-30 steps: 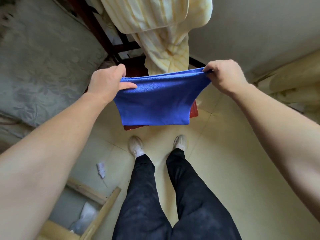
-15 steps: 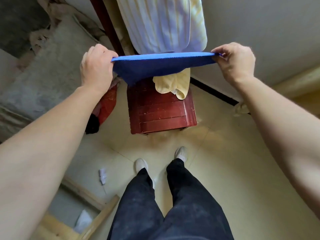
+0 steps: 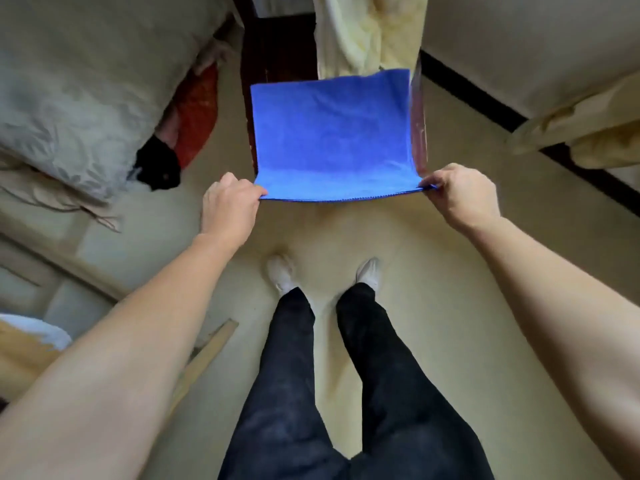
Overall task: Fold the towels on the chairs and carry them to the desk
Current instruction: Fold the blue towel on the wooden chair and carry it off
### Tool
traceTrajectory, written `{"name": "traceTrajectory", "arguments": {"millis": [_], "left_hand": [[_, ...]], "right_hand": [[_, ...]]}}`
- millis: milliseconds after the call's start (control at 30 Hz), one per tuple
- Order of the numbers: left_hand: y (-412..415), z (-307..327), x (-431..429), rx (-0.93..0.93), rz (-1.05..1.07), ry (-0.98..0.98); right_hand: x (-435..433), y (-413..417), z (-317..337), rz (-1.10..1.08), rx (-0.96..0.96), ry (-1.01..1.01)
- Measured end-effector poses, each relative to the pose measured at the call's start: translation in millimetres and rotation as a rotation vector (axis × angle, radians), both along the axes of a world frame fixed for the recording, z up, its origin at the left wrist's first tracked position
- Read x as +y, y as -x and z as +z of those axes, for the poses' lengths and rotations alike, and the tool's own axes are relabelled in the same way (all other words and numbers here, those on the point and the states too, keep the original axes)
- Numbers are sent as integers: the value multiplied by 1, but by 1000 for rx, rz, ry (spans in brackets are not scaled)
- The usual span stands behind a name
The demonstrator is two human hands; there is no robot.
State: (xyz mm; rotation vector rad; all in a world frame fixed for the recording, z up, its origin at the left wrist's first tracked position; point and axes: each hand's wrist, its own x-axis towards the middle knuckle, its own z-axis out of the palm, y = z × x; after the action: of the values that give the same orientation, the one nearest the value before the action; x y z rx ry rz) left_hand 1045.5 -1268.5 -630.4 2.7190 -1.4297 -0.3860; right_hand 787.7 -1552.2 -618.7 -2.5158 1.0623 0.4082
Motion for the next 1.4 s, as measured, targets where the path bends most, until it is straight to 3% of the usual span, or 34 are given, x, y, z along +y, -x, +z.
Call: {"name": "traceTrajectory", "arguments": {"millis": [133, 333, 433, 567, 800, 967, 1133, 1233, 1300, 1400], "left_hand": [[47, -42, 31, 106, 72, -223], [58, -40, 15, 165, 223, -331], [38, -25, -17, 161, 330, -263], [-9, -14, -70, 189, 557, -125], [-90, -69, -125, 417, 762, -6], [-128, -110, -138, 451, 816, 31], [-138, -125, -150, 389, 716, 12], [-124, -119, -149, 179, 582, -1], [-111, -112, -145, 59, 425, 31], [-96, -112, -140, 108, 59, 7]], "right_hand": [[22, 35, -50, 77, 122, -93], [8, 40, -52, 140, 131, -221], [-14, 17, -41, 48, 103, -273], [-54, -32, -32, -230, -52, -321], [-99, -107, -76, -464, -161, -358], [-119, -138, -111, -528, -167, -335], [-119, -156, -132, -545, -99, -216], [-105, -160, -129, -555, -141, -204], [-94, -161, -124, -575, -128, -225], [-87, -162, -122, -702, -112, -256]]}}
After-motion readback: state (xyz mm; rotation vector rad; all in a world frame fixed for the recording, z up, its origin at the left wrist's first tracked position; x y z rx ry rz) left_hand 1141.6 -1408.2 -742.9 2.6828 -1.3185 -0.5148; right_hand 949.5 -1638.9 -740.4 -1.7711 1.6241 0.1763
